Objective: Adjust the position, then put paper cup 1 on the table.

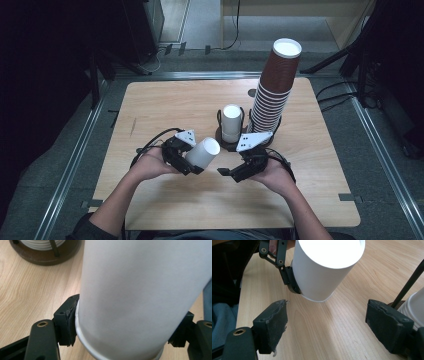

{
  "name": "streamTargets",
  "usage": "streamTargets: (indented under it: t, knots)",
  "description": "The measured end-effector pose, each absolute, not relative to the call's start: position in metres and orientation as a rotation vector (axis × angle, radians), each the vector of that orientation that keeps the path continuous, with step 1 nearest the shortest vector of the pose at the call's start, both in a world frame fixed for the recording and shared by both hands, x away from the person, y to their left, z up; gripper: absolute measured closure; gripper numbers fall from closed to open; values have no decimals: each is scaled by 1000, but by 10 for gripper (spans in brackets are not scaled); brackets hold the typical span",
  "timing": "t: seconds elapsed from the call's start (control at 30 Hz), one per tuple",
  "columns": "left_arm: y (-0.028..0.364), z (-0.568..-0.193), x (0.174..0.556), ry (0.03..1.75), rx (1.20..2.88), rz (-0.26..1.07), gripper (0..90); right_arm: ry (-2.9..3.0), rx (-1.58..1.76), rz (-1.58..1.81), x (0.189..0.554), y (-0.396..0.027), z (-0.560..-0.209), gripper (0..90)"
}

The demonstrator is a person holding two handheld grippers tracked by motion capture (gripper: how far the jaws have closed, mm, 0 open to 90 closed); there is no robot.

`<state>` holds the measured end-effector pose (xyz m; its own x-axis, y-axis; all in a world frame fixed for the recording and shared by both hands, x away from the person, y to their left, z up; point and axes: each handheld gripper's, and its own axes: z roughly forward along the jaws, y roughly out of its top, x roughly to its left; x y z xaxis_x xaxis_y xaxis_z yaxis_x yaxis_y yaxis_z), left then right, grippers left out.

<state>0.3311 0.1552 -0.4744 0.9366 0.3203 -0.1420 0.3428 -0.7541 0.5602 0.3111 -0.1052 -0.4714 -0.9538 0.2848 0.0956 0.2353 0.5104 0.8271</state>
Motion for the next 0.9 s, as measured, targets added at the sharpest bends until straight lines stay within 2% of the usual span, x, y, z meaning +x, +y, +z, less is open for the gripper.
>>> streamTargets:
  t: [0.63, 0.9]
  knots:
    - [134, -487, 323, 357, 2553, -167, 257, 2764, 343, 1410, 310, -85, -471, 183]
    - [131, -488, 321, 313, 2551, -181, 253, 2787, 292, 1439, 309, -83, -468, 321]
